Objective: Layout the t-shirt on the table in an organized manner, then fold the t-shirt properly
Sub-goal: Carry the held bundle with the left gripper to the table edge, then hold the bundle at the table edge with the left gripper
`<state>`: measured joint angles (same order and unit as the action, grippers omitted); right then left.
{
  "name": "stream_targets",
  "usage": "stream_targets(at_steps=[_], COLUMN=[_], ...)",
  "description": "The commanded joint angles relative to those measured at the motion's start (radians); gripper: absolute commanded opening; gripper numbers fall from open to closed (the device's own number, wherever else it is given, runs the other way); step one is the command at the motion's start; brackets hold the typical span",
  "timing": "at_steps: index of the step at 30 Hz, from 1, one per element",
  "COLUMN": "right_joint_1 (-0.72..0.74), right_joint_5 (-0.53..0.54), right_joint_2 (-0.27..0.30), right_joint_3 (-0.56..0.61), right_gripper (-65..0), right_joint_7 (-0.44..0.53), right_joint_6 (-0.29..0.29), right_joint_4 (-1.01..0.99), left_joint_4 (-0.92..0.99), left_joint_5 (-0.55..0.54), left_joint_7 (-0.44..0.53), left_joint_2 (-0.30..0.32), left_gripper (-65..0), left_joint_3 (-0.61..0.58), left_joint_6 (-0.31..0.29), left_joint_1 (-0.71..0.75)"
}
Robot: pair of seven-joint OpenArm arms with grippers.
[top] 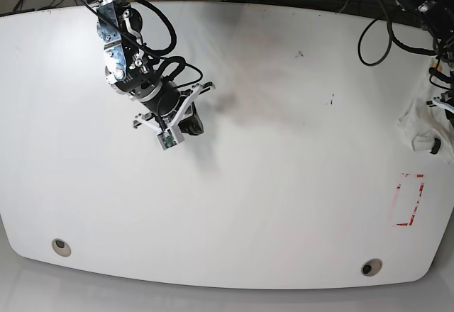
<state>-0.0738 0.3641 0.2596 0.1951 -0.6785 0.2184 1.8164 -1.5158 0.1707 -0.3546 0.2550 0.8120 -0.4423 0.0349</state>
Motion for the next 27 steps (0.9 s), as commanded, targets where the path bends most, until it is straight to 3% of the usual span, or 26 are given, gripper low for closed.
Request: stream_targets(at_steps=[1, 12, 22, 27], right_joint_1=[0.001, -0.019, -0.027, -0.028], right_joint_5=[0.008, 0.008, 0.008, 0.008], right_joint_2=[0.004, 0.005, 0.005, 0.005], right_joint_3=[-0.004, -0.004, -0.003, -0.003], right_gripper=[-63.2, -63.2, -63.2, -63.2], right_joint_7=[0.026, 0.026, 0.026, 0.026], right_joint_6=[0.005, 0.005, 0.005, 0.005], right_joint_4=[0.026, 0.049, 0.062, 0.062], left_joint_4=[0.042, 0.294, 0.515, 0.582], left_joint_5=[0.017, 0.02, 0.02, 0.02], left_joint_7=[0.024, 0.088, 0.173, 0.176], left_joint_2=[0.046, 0.157, 0.217, 0.22], left_gripper=[-50.3, -50.3, -50.3, -50.3], left_joint_3=[0.014, 0.01, -0.069, -0.069], left_joint_6=[0.015, 0.015, 0.017, 0.089], left_joint_1=[-0.011, -0.056, -0.057, -0.053])
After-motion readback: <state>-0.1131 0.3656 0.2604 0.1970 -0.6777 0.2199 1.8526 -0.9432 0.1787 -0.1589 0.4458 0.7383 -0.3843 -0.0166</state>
